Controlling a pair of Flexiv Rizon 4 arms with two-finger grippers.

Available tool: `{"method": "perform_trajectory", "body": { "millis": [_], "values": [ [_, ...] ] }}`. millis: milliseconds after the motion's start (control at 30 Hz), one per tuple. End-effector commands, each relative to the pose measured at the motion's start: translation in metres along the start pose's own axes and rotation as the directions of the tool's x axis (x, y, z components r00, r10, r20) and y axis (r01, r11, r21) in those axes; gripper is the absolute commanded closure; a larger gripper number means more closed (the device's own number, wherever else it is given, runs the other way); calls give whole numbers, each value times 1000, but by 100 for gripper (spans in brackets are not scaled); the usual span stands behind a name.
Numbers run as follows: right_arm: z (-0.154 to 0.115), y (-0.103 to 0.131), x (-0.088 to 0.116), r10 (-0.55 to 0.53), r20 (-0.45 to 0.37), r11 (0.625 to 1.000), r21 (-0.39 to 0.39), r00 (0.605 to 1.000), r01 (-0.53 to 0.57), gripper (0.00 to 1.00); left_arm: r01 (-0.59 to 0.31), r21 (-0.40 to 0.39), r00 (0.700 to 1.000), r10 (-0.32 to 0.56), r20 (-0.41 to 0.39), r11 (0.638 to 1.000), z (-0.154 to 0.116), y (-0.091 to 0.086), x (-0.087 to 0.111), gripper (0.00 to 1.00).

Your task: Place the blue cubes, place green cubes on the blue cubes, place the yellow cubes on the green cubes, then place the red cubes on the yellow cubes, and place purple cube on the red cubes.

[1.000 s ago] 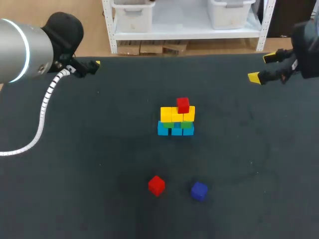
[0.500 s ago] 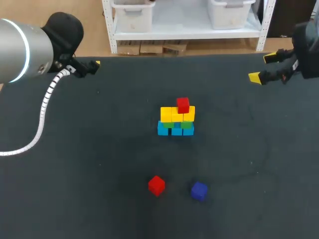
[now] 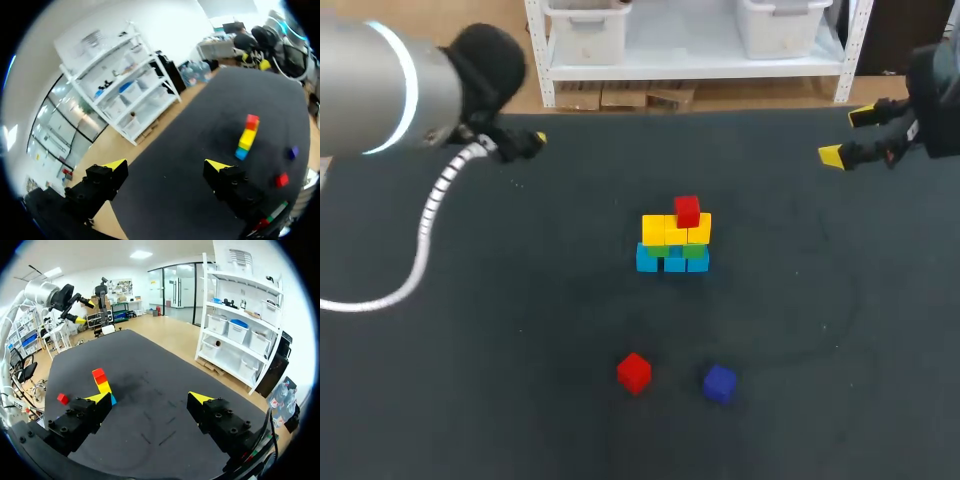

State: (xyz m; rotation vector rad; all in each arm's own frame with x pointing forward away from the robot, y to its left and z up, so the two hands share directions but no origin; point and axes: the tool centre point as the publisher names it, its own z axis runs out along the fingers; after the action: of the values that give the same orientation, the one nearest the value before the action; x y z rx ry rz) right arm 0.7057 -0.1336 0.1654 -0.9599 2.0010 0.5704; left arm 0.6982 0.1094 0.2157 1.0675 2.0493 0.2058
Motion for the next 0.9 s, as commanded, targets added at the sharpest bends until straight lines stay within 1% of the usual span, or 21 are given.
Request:
{"method": "perform_trajectory", "body": {
  "millis": [33, 67, 200, 300, 467, 567, 600, 667, 800, 900],
  "values": [
    [0, -1, 1, -1, 5, 1000, -4, 1000, 1, 0, -79, 119, 980, 99, -174, 990, 2, -30, -6, 0],
    [0, -1, 1, -1, 5, 1000, -4, 1000, 1, 0, -96, 138, 971, 124, -206, 986, 3, -38, -3, 0],
    [0, -1, 1, -1, 5, 1000, -4, 1000, 1, 0, -86, 162, 954, 128, -270, 983, 2, -60, 5, 0],
    [0, -1, 1, -1, 5, 1000, -4, 1000, 1, 0, -52, 184, 946, 107, -305, 982, 0, -80, 10, 0],
    [0, -1, 1, -1, 5, 1000, -4, 1000, 1, 0, 21, 210, 935, 55, -351, 977, -4, -121, 10, 0],
    [0, -1, 1, -1, 5, 1000, -4, 1000, 1, 0, 58, 211, 926, 27, -376, 976, -1, -142, 15, 0],
    [0, -1, 1, -1, 5, 1000, -4, 1000, 1, 0, 65, 222, 922, 27, -387, 973, 1, -149, 18, 0],
    [0, -1, 1, -1, 5, 1000, -4, 1000, 1, 0, 92, 231, 919, 7, -395, 969, 2, -161, 22, 0],
    [0, -1, 1, -1, 5, 1000, -4, 1000, 1, 0, 108, 236, 922, -9, -386, 966, 3, -177, 30, 0],
    [0, -1, 1, -1, 5, 1000, -4, 1000, 1, 0, 123, 259, 924, -16, -381, 958, 6, -190, 34, 0]
  ]
}}
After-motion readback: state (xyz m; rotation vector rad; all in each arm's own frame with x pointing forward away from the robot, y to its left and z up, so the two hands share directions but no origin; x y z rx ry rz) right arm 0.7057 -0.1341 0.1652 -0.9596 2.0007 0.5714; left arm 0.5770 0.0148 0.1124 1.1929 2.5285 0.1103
